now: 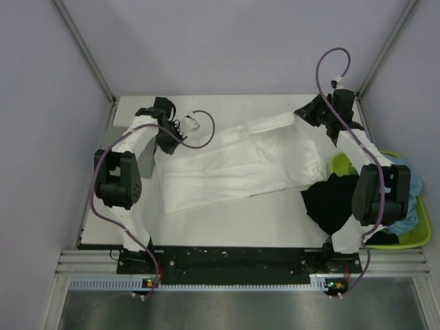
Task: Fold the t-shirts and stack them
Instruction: Fold the other side of the tshirt into a rectangle
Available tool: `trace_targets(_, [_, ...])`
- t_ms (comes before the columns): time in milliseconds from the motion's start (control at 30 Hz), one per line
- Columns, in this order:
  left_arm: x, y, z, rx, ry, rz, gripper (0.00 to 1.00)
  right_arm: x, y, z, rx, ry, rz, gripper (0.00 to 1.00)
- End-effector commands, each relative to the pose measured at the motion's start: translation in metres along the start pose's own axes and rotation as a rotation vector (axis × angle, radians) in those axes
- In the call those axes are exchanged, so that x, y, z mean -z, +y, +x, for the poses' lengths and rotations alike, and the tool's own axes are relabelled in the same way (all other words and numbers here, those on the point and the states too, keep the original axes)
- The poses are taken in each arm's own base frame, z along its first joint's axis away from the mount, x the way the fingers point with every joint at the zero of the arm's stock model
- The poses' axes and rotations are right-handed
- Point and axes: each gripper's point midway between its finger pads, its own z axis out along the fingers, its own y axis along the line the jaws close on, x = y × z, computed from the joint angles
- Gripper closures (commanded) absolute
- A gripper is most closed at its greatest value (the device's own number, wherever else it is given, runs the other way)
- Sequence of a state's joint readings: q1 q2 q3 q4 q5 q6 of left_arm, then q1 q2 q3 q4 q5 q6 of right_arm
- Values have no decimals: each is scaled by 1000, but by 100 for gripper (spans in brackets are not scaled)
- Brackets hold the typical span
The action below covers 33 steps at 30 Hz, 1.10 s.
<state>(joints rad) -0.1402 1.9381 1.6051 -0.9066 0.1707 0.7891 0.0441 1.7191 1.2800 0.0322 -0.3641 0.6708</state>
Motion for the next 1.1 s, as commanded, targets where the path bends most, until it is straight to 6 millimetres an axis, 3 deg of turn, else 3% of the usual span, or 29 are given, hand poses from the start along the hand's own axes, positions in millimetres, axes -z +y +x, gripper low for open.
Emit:
trace_targets(0, [26, -27, 14, -73, 21, 2, 100, 59, -17, -5, 68, -17, 32, 100])
trace_targets(200, [27, -52, 46, -72, 91, 15, 100, 95, -49, 22, 25, 12, 99, 100])
trace_targets(367, [26, -72, 55, -91, 94, 55, 100, 99, -58, 39, 3, 65, 125, 100])
trace_targets(533, [21, -111, 69, -159, 157, 174, 100, 102, -63, 41, 14, 75, 155, 100])
trace_targets(600, [26, -125, 75, -174, 180, 241, 87, 100, -65, 42, 17, 81, 157, 100])
trace_targets(633, [31, -132, 80, -180, 198, 280, 71, 99, -65, 43, 17, 84, 157, 100])
trace_targets(667, [36, -137, 85, -190, 218, 312, 62, 98, -67, 45, 13, 92, 158, 100])
trace_targets(767, [46, -139, 101, -225, 273, 317, 44, 95, -69, 48, 10, 108, 155, 100])
trace_targets(833, [51, -135, 107, -251, 293, 286, 40, 93, -68, 47, 9, 111, 149, 100])
trace_targets(933, [54, -127, 98, -242, 272, 239, 39, 92, -68, 45, 12, 109, 148, 100])
trace_targets(1000, [53, -126, 74, -222, 216, 219, 41, 91, -67, 42, 16, 104, 148, 100])
trace_targets(1067, [51, -133, 32, -221, 107, 215, 44, 87, -67, 37, 19, 99, 149, 100])
